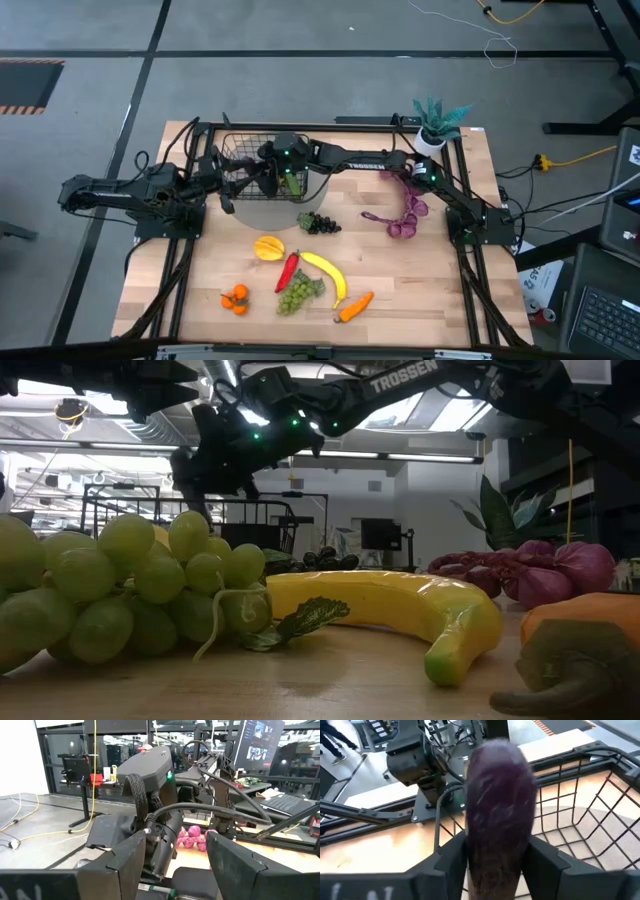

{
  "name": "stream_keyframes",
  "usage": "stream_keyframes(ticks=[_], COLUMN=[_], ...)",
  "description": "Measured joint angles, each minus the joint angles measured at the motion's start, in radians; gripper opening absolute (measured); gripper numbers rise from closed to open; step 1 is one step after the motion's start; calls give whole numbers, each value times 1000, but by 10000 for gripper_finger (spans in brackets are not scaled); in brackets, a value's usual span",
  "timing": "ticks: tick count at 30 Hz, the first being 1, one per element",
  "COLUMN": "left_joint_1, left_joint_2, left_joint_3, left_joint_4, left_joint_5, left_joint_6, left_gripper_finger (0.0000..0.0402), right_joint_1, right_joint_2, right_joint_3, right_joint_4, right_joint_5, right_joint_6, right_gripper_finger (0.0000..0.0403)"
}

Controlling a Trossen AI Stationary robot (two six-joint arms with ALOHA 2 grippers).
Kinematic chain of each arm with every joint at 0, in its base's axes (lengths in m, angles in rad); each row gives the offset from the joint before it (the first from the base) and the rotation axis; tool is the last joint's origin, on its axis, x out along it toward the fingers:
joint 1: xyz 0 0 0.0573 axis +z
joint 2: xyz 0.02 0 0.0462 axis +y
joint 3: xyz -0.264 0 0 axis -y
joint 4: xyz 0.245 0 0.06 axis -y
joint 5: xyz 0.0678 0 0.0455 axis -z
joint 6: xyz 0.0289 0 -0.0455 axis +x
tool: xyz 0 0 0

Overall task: Build produce basket
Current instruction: Put the violet eggplant into the wire basket

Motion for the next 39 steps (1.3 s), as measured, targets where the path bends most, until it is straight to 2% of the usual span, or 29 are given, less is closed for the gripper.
stream_keyframes(ticks=[6,9,16,21,25,28,33,39], left_joint_1=[0,0,0,0,0,0,0,0], left_joint_2=[0,0,0,0,0,0,0,0], left_joint_3=[0,0,0,0,0,0,0,0], left_joint_4=[-6,-6,-6,-6,-6,-6,-6,-6], left_joint_5=[0,0,0,0,0,0,0,0], left_joint_6=[-1,-1,-2,-4,-22,-23,-23,-22], left_gripper_finger=[204,204,204,204,204,204,204,204], right_joint_1=[-1,-11,-50,-64,-59,-55,-44,-47], right_joint_2=[0,0,-8,-11,-11,-14,-12,-11], right_joint_3=[0,0,53,158,231,248,246,246], right_joint_4=[0,-6,-71,-209,-295,-296,-304,-308], right_joint_5=[-3,-13,-137,-207,-196,-194,-181,-47], right_joint_6=[5,60,132,54,-41,-103,-115,-121], right_gripper_finger=[186,187,188,188,188,188,188,189])
